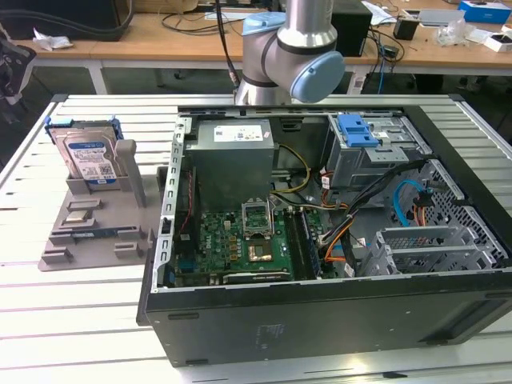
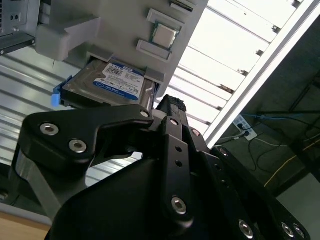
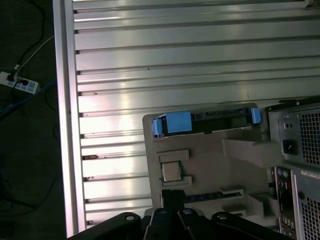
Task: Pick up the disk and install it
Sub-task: 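Reach for the disk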
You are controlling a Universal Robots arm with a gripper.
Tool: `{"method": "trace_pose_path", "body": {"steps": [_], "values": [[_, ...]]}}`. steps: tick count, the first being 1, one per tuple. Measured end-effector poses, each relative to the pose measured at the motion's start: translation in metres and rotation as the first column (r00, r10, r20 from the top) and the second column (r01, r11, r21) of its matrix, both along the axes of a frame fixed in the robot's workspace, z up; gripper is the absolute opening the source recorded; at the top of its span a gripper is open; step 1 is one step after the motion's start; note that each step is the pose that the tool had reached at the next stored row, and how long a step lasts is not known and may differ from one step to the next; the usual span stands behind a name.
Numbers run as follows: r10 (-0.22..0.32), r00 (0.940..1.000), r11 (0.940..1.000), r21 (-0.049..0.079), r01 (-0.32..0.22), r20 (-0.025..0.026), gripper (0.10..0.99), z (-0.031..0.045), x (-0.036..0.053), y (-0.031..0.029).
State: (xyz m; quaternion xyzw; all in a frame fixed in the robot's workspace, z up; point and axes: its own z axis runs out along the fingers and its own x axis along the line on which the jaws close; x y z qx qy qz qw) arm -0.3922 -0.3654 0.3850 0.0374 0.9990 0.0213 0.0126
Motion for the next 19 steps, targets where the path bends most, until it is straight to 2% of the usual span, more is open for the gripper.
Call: {"method": "trace_pose_path", "body": {"steps": [2, 4, 7, 10, 19], "values": [[0.0, 1.0, 1.0, -0.004, 0.0, -0.0001, 0.106, -0.0019, 0.0, 0.0031], [0.0, 1.0, 0.9999, -0.013, 0.0, 0.0, 0.106, -0.0043, 0.0007, 0.01], [0.0, 1.0, 0.9998, -0.021, 0.0, -0.0002, 0.106, -0.006, 0.0026, 0.0169], [0.001, 1.0, 0.9997, -0.025, -0.001, -0.0001, 0.106, -0.0072, 0.0052, 0.0217], [0.001, 1.0, 0.9997, -0.026, -0.001, -0.0001, 0.106, -0.0073, 0.0061, 0.0233]]}}
